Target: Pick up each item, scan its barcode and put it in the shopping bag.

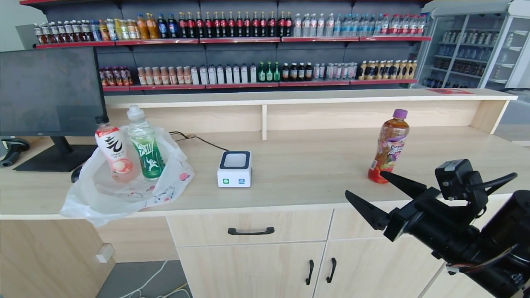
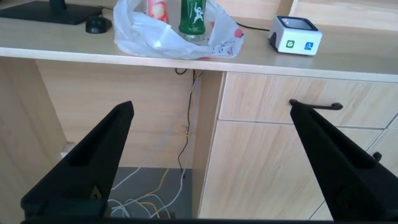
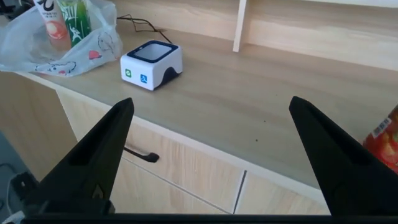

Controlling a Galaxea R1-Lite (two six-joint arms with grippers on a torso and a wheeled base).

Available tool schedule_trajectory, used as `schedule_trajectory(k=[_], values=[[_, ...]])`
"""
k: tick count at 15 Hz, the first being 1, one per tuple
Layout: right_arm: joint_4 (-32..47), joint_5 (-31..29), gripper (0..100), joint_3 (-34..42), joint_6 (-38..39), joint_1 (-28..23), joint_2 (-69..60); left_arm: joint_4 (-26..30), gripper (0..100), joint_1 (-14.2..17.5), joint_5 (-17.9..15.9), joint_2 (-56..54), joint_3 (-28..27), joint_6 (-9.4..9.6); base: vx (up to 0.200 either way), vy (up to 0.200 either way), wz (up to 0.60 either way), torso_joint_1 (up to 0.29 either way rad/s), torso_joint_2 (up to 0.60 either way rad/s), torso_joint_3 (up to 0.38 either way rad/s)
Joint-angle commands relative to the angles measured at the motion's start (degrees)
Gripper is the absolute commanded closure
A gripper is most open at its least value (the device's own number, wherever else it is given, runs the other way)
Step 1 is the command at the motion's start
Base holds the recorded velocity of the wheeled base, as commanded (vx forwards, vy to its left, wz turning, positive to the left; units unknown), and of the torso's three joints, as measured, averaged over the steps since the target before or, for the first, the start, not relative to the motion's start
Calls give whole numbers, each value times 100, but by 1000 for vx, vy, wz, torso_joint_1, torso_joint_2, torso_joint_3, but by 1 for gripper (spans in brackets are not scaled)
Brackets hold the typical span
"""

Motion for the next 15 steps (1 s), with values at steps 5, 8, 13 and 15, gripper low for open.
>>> schedule_trajectory(k=[5,8,13,15], values=[[-6,1,0,-6,-1,-177,123,-1,0,0,4,-2,0,-4,0,-200,0,0,3,4],[-6,1,0,-6,-1,-177,150,-1,0,0,4,-2,0,-4,0,-200,0,2,4,2],[-6,1,0,-6,-1,-177,185,-1,0,0,-5,-2,0,4,0,-40,0,1,2,0],[-6,1,0,3,-1,-185,211,-1,0,0,-5,-2,0,4,200,0,0,7,0,2]])
